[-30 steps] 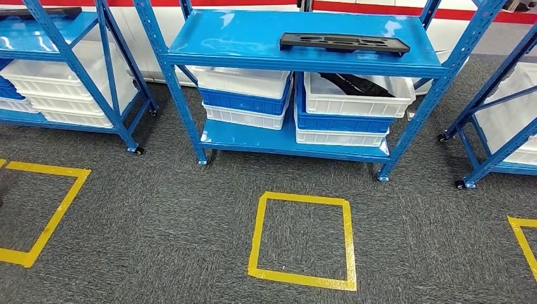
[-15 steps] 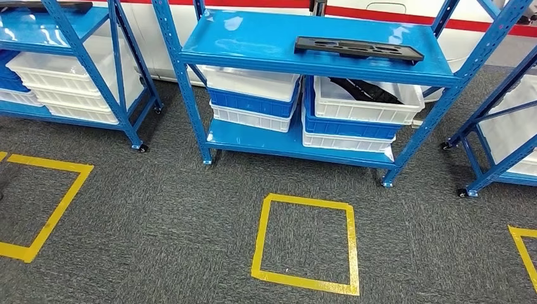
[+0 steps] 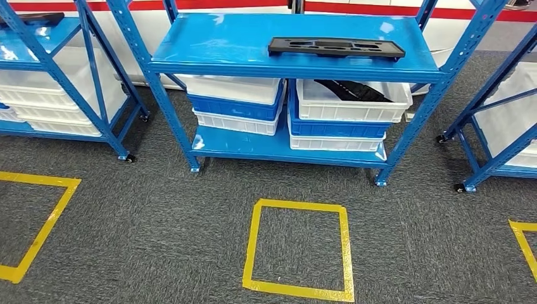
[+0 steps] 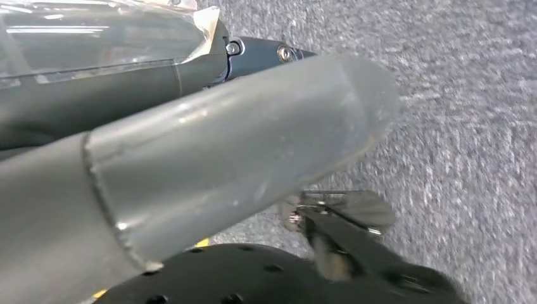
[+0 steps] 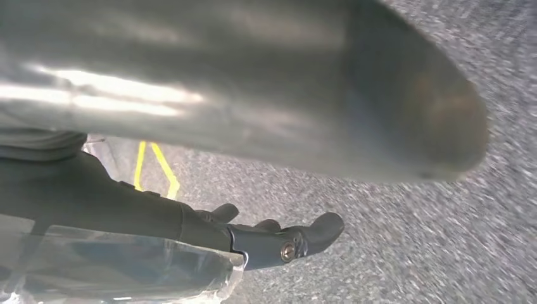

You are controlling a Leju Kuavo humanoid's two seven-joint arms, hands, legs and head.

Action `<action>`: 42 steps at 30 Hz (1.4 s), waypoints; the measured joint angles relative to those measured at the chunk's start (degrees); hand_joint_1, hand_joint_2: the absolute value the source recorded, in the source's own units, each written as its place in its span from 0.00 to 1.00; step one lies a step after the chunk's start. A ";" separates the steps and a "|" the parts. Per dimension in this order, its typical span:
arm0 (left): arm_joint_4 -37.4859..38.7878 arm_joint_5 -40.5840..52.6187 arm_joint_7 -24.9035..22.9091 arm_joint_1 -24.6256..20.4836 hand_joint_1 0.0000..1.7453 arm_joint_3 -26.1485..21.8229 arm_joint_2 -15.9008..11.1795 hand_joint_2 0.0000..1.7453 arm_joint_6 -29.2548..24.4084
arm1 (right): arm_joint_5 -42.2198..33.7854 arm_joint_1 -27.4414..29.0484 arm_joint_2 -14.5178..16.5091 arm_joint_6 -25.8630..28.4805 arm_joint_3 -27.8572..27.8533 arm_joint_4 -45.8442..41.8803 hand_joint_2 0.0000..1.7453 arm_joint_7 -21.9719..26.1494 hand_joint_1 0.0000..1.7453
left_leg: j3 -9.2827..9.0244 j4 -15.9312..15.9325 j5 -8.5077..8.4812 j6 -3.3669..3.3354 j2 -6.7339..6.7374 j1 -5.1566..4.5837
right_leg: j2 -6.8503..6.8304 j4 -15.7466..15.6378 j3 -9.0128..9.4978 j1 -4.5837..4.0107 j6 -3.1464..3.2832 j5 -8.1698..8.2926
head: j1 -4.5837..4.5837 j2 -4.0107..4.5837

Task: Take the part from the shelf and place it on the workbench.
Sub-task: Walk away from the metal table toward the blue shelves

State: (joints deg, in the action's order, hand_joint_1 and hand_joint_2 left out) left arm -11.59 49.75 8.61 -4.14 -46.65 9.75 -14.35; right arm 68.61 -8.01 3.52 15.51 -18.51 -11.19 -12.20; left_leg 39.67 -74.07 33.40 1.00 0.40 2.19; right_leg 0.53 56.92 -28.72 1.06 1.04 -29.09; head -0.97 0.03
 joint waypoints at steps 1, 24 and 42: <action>0.01 0.00 0.01 0.11 0.00 -0.03 0.00 0.00 -0.01 | 0.04 0.03 0.05 -0.01 0.00 0.00 0.00 0.00 0.00 | 1.74 -0.80 1.55 -0.25 -0.04 -0.17 | 0.35 -0.01 0.76 -0.27 0.14 -0.64 | -0.01 0.00; -0.06 0.09 -0.05 -0.01 0.00 -0.39 -0.20 0.00 -0.25 | 0.19 -0.70 0.27 -0.38 -0.07 -0.04 0.00 -0.07 0.00 | -14.69 18.01 -2.10 -1.66 -1.43 -1.40 | -2.05 0.92 -3.43 1.62 -4.76 1.39 | 0.34 0.01; -0.04 0.79 -0.30 0.16 0.00 -0.55 -0.20 1.00 -1.28 | 0.76 -0.62 0.52 -0.40 -0.14 -0.18 0.00 -0.05 0.00 | -4.88 15.91 -8.86 -4.30 -1.38 -2.22 | -0.42 1.90 2.19 -0.48 -2.74 -4.43 | -0.47 0.01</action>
State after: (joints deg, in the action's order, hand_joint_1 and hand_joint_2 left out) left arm -11.63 50.54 8.31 -3.98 -47.20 9.55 -15.64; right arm 69.38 -8.63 4.04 15.10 -18.65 -11.37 -12.25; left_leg 34.79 -58.17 24.54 -3.30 -0.98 -0.03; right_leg 0.10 58.83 -26.53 0.58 -1.70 -33.52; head -1.44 0.04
